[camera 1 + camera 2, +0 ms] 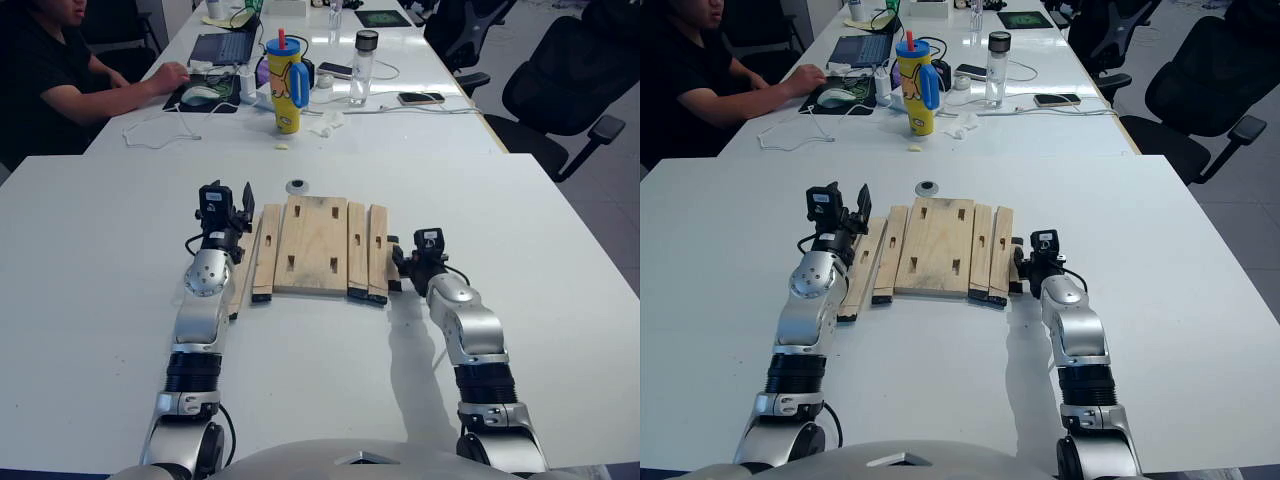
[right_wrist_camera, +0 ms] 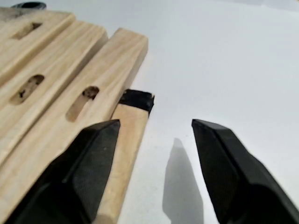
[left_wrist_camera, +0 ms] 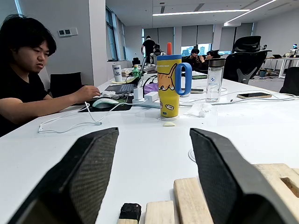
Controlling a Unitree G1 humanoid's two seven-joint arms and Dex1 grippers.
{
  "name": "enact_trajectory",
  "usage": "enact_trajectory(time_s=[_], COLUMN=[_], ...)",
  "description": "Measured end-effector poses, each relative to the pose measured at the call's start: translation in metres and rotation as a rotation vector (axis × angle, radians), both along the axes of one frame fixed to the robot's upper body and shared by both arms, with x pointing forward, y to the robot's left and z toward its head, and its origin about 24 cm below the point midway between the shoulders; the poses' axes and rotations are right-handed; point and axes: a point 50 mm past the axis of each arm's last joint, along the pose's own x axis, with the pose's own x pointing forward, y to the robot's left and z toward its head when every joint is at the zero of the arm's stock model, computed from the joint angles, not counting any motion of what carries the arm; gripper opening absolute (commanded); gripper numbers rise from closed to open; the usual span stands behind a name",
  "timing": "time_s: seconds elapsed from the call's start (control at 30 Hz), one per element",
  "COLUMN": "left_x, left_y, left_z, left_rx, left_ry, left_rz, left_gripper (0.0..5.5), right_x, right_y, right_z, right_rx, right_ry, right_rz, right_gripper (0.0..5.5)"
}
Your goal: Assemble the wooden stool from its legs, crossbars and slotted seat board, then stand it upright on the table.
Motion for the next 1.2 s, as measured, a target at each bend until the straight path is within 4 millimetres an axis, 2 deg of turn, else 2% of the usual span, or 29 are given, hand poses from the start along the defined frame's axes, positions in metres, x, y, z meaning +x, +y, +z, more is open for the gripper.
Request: enact_trajectory(time_s=[0.43, 0.67, 0.87, 1.1, 1.2], left_x=[0.000, 0.000, 0.000, 0.004, 0.006], left_y=[0.000, -0.001, 0.000, -0.001, 0.000], left_z=[0.000, 0.000, 0.000, 0.008, 0.012], left_rx=[0.002, 0.003, 0.004, -0.003, -0.021], left_ry=[0.000, 0.000, 0.004, -0.005, -0.017], left_rz=[-0.001, -0.005, -0.002, 0.015, 0.020], left_gripper=[2.85, 2.83, 2.83, 2.83, 2.83], right_x=[-0.005, -0.002, -0.002, 0.004, 0.007], right_y=[0.007, 0.013, 0.015, 0.004, -0.004], right_z=[0.004, 0.007, 0.006, 0.008, 0.009], right_rx=[-0.065, -0.156, -0.095, -0.022, 0.003], right_ry=[0.065, 0.122, 0.152, 0.132, 0.086], right_rz=[0.079, 0.118, 0.074, 0.017, -0.011], right_gripper=[2.84, 1.79, 0.90, 0.01, 0.01])
